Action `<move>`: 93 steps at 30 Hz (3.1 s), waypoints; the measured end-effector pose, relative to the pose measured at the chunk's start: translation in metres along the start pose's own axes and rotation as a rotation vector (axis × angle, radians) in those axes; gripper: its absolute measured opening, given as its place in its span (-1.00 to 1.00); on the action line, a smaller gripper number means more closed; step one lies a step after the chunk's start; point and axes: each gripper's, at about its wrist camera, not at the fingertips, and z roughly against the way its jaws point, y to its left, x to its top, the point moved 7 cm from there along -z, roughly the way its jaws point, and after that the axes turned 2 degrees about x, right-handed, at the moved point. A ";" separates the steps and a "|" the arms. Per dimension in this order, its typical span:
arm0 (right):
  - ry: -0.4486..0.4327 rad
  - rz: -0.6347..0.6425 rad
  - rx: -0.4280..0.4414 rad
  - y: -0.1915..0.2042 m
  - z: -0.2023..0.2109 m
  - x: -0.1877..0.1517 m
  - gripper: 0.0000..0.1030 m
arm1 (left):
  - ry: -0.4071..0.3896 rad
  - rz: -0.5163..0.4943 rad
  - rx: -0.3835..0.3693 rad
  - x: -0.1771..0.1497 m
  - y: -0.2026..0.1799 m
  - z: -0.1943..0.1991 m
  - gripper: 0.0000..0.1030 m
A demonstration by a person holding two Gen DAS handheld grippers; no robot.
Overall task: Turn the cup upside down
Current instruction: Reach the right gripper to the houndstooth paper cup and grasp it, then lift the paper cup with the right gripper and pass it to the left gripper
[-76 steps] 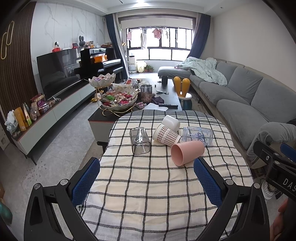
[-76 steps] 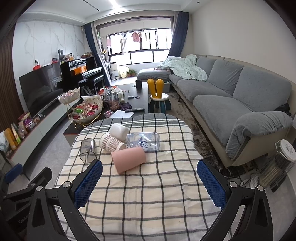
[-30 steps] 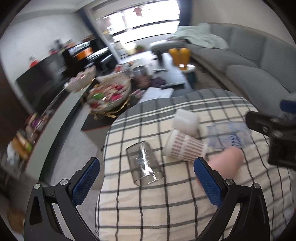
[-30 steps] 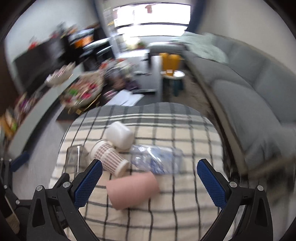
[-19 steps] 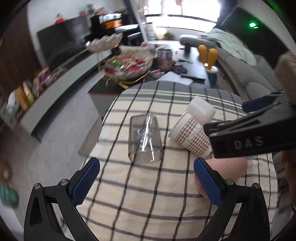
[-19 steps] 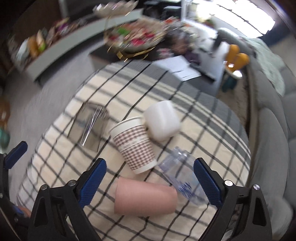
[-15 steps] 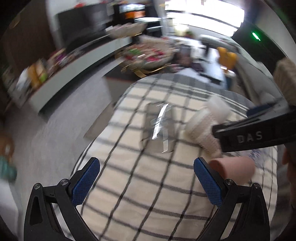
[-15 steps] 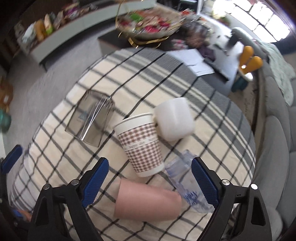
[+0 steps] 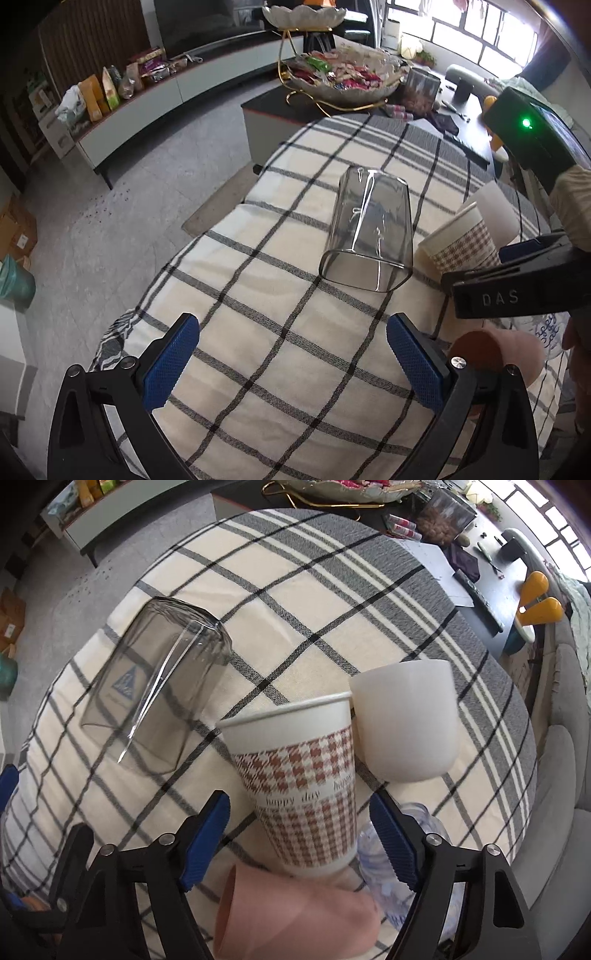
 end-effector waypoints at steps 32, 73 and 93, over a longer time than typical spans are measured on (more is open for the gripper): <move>-0.168 -0.910 0.556 0.105 0.019 -0.131 0.21 | -0.133 -0.328 -0.200 -0.021 0.090 0.054 1.00; -0.554 -0.975 -0.172 0.030 0.129 -0.292 0.73 | -0.222 -0.405 -0.387 -0.094 -0.001 0.083 1.00; -0.587 -0.959 -0.265 0.022 0.094 -0.296 0.76 | -0.360 -0.569 -0.299 -0.109 -0.034 0.033 0.64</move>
